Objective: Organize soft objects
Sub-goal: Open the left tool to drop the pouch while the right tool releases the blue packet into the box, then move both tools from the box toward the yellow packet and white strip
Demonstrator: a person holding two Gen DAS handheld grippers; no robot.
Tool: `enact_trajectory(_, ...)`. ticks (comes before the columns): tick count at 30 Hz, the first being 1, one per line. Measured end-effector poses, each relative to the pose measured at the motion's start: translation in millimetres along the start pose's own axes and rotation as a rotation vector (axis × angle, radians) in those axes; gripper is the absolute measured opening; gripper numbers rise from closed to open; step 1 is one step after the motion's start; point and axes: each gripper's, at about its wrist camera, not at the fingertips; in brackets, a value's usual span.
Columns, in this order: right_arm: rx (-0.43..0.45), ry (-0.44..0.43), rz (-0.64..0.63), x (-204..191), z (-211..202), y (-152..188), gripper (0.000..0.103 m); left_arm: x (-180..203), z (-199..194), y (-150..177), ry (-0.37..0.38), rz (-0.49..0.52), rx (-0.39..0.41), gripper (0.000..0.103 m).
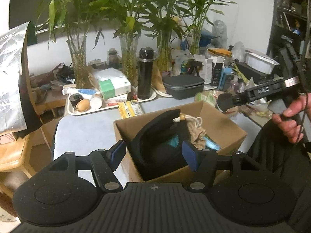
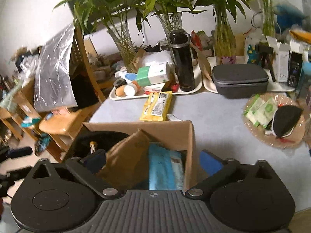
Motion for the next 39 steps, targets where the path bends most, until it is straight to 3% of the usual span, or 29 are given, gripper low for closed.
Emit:
enact_trajectory(11,-0.124,0.13,-0.165,-11.9,12.2,19.5,0.103,-8.2,11.2,8.1,-0.037,-0.016,-0.078,0.063)
enact_trajectory(18,-0.154,0.086,-0.176,-12.5,17.6,30.9,0.103,-14.3,16.8,11.6,0.008,-0.055,-0.106,0.063)
enact_trajectory(23,-0.175,0.074,-0.2,-18.0,22.6,34.2,0.103,-13.3,23.4,14.0,0.03,-0.049,-0.114,0.076)
enact_trajectory(32,-0.179,0.086,-0.239,-25.6,25.5,29.3,0.103,-9.4,34.1,12.2,0.048,-0.019,-0.128,0.077)
enact_trajectory(39,-0.132,0.094,-0.231,-24.8,20.5,10.3,0.103,-11.5,38.0,-4.2,0.057,-0.037,-0.093,0.077)
Point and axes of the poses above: each gripper's, at about its wrist camera, not at the fingertips, and z roughly the way its jaws point, x to its right, y to its underside, and after that the axes turned 11 degrees about -x, right-handed
